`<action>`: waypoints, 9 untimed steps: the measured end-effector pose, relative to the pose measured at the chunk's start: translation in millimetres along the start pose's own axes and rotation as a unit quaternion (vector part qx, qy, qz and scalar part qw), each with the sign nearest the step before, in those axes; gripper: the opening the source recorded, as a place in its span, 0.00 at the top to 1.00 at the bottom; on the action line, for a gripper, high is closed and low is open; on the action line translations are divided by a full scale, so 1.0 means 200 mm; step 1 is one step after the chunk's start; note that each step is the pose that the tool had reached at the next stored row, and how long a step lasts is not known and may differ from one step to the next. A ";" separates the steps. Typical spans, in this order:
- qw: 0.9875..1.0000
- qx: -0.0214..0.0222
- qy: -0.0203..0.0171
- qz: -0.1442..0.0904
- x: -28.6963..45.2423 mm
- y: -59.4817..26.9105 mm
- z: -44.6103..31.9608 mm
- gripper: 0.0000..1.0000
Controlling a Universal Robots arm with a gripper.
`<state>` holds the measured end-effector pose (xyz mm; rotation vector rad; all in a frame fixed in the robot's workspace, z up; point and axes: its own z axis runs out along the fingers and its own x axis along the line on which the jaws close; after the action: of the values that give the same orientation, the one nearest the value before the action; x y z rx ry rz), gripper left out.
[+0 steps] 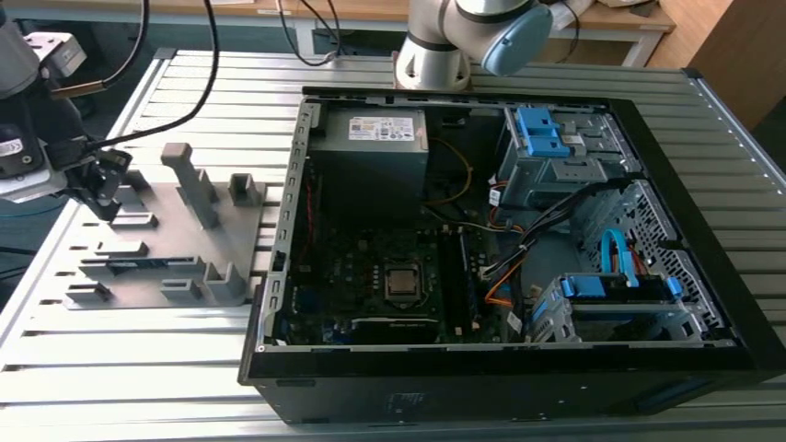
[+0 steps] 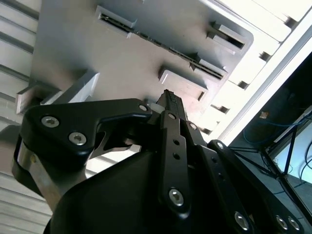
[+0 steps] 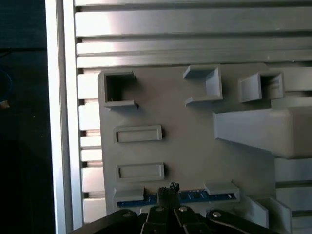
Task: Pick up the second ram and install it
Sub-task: 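Reach for the second ram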
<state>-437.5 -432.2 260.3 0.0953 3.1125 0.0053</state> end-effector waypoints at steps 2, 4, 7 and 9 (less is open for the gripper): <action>1.000 0.000 0.000 0.000 -0.002 -0.021 0.005 0.90; 1.000 0.000 0.000 0.000 -0.003 -0.047 0.009 0.90; 1.000 0.000 0.000 0.000 -0.006 -0.089 0.014 0.90; 1.000 0.000 0.000 0.000 -0.008 -0.120 0.017 0.90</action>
<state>-437.4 -456.3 256.9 0.0948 3.1125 0.0055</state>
